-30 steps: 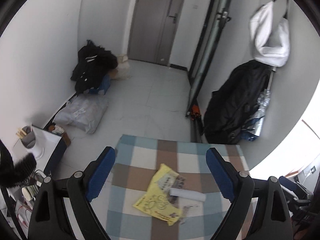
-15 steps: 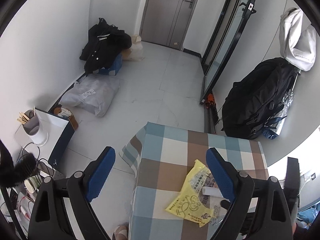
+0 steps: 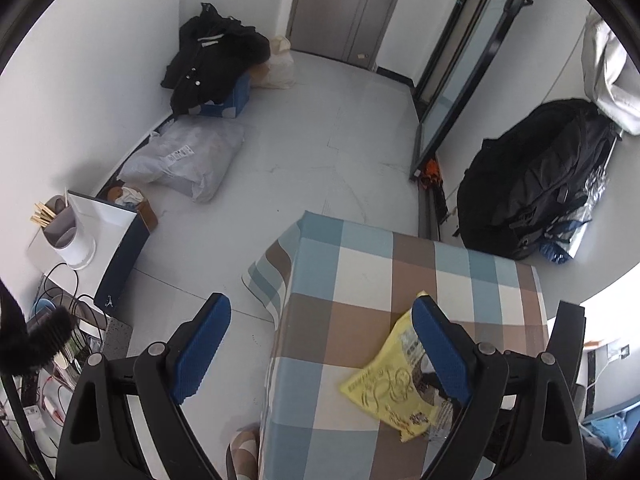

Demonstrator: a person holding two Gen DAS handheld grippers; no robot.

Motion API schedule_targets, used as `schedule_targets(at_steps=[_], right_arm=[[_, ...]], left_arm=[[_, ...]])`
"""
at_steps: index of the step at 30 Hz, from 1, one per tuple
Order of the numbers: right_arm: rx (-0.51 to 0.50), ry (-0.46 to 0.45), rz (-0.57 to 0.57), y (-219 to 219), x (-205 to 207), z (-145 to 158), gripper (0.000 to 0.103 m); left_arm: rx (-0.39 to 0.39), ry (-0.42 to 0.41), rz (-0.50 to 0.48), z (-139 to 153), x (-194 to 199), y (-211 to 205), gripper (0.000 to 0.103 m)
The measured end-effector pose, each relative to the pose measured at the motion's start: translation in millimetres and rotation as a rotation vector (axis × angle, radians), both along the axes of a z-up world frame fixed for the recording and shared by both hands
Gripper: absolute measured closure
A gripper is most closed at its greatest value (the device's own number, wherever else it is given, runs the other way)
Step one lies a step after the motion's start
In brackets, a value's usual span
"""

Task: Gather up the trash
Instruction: 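Close the right tool on the white foam tube while the left tool grasps the yellow printed bag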

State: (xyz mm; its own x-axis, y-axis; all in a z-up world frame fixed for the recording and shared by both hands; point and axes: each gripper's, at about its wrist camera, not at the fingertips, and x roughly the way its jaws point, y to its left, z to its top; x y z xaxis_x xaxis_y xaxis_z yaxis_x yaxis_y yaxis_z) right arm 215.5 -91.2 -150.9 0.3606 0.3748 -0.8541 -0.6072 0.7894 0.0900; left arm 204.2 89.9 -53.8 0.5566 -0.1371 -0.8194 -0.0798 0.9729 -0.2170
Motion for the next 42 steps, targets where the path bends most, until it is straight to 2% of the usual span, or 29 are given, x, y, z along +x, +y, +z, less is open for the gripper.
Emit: schedule_targets(at_steps=[3, 13, 18, 24, 27, 30, 34, 37, 38, 39, 41, 42], right_arm=[[0.007, -0.009, -0.012, -5.3, -1.5, 4.5, 0.081], [0.175, 0.013, -0.128, -51.9, -17.8, 34.3, 0.088], [0.243, 0.027, -0.194, -79.6, -35.2, 47.7, 0.090], [0.298, 0.022, -0.240, -107.8, -56.5, 54.0, 0.090], [0.318, 0.024, -0.258, -117.7, -59.9, 53.9, 0.091], [0.332, 0.011, -0.264, -126.3, -62.5, 56.1, 0.090], [0.345, -0.002, -0.270, -135.9, -64.5, 58.9, 0.090], [0.359, -0.006, -0.280, -142.6, -64.6, 60.8, 0.090], [0.366, -0.008, -0.286, -144.6, -64.4, 61.7, 0.090], [0.370, -0.009, -0.289, -146.5, -65.1, 62.4, 0.090], [0.374, -0.015, -0.291, -149.1, -65.8, 64.8, 0.090], [0.377, -0.020, -0.292, -150.4, -66.1, 66.2, 0.090]], left_arm=[[0.007, 0.028, -0.025, -5.3, 3.6, -5.8, 0.013], [0.018, 0.139, -0.170, -35.5, 17.6, -35.0, 0.013], [-0.026, 0.190, -0.289, -50.0, 33.6, -53.6, 0.013], [0.036, 0.235, -0.469, -62.6, 46.0, -81.5, 0.013], [0.107, 0.277, -0.548, -73.1, 46.3, -94.1, 0.013], [0.143, 0.325, -0.589, -84.5, 42.9, -96.3, 0.013], [0.210, 0.277, -0.628, -83.2, 29.8, -101.3, 0.013], [0.310, 0.257, -0.642, -83.3, 20.9, -109.5, 0.025], [0.307, 0.258, -0.649, -81.6, 19.1, -111.4, 0.036], [0.308, 0.261, -0.650, -79.0, 17.6, -112.1, 0.042], [0.304, 0.276, -0.632, -75.6, 15.0, -112.7, 0.068], [0.302, 0.279, -0.620, -74.5, 14.1, -113.1, 0.072]])
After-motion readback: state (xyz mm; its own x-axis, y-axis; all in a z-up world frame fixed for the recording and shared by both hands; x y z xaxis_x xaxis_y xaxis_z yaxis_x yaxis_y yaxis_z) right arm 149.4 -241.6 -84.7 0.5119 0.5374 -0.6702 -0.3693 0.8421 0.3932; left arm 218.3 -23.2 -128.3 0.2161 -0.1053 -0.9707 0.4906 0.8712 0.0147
